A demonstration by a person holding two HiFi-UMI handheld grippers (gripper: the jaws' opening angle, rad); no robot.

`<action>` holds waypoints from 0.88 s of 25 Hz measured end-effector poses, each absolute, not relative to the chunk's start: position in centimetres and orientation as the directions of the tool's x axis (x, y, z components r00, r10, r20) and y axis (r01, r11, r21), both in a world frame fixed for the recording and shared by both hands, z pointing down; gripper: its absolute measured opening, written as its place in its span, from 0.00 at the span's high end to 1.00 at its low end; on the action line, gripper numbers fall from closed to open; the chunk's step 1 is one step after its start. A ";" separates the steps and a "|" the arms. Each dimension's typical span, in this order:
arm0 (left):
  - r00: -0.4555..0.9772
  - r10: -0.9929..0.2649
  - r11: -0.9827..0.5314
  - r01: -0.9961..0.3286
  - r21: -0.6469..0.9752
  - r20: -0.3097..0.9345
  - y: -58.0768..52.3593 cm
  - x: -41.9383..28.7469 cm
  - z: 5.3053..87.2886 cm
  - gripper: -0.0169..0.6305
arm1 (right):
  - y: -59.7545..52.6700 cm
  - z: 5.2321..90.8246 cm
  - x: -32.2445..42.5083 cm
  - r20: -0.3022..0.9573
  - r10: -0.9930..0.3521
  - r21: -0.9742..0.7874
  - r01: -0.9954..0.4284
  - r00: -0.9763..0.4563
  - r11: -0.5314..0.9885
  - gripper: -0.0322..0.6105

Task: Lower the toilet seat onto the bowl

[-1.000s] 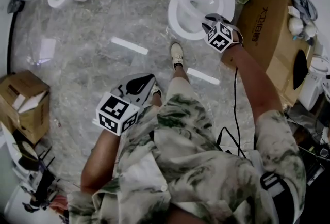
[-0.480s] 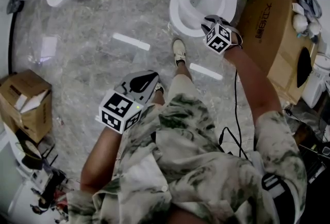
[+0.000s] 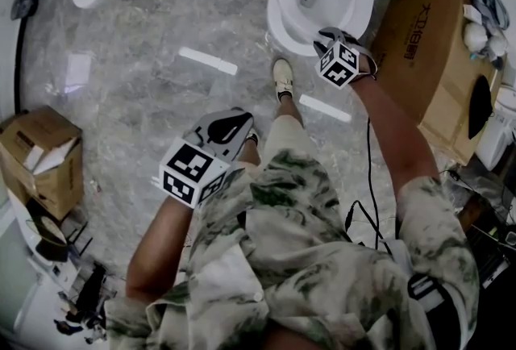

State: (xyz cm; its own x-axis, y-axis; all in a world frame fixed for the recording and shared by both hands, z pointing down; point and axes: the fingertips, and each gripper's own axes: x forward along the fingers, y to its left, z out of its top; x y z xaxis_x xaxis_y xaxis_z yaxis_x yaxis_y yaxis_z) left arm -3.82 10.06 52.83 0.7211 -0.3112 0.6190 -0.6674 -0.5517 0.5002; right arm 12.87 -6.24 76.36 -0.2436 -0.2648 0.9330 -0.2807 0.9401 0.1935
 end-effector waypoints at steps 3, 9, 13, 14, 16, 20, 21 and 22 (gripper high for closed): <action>0.721 -0.304 -0.552 -0.666 0.501 0.623 10.0 -3.5 53.2 0.94 | -6.0 77.0 12.8 0.934 -0.260 0.187 -0.284 -0.246 0.940 0.73; 0.721 -0.296 -0.561 -0.662 0.497 0.626 9.2 -2.6 53.8 0.94 | -5.5 78.2 12.8 0.935 -0.245 0.168 -0.290 -0.255 0.942 0.74; 0.726 -0.286 -0.571 -0.653 0.498 0.625 8.6 -1.8 54.2 0.94 | -5.3 79.3 12.8 0.935 -0.243 0.163 -0.296 -0.257 0.941 0.74; 0.727 -0.283 -0.573 -0.651 0.498 0.626 8.4 -1.6 54.4 0.94 | -5.3 79.5 12.7 0.935 -0.242 0.161 -0.298 -0.257 0.941 0.74; 0.729 -0.277 -0.575 -0.648 0.500 0.626 8.2 -1.3 54.6 0.94 | -5.1 80.0 12.8 0.936 -0.242 0.161 -0.302 -0.257 0.940 0.74; 0.733 -0.271 -0.579 -0.642 0.503 0.624 7.8 -0.9 55.3 0.94 | -5.0 81.0 12.7 0.935 -0.242 0.157 -0.310 -0.259 0.938 0.74; 0.734 -0.269 -0.578 -0.641 0.505 0.624 7.7 -0.9 55.5 0.94 | -4.9 81.2 12.6 0.936 -0.239 0.153 -0.312 -0.259 0.938 0.74; 0.734 -0.265 -0.578 -0.640 0.507 0.625 7.6 -0.8 55.7 0.94 | -4.8 81.4 12.6 0.937 -0.235 0.149 -0.314 -0.259 0.938 0.74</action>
State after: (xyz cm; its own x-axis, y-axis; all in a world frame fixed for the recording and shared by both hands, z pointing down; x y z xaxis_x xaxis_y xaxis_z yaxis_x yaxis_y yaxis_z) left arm -0.81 7.62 55.69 0.7344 -0.2655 0.6246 -0.6399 -0.5776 0.5069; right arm 12.63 -4.80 81.44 -0.2595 -0.2353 0.9366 -0.3138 0.9378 0.1487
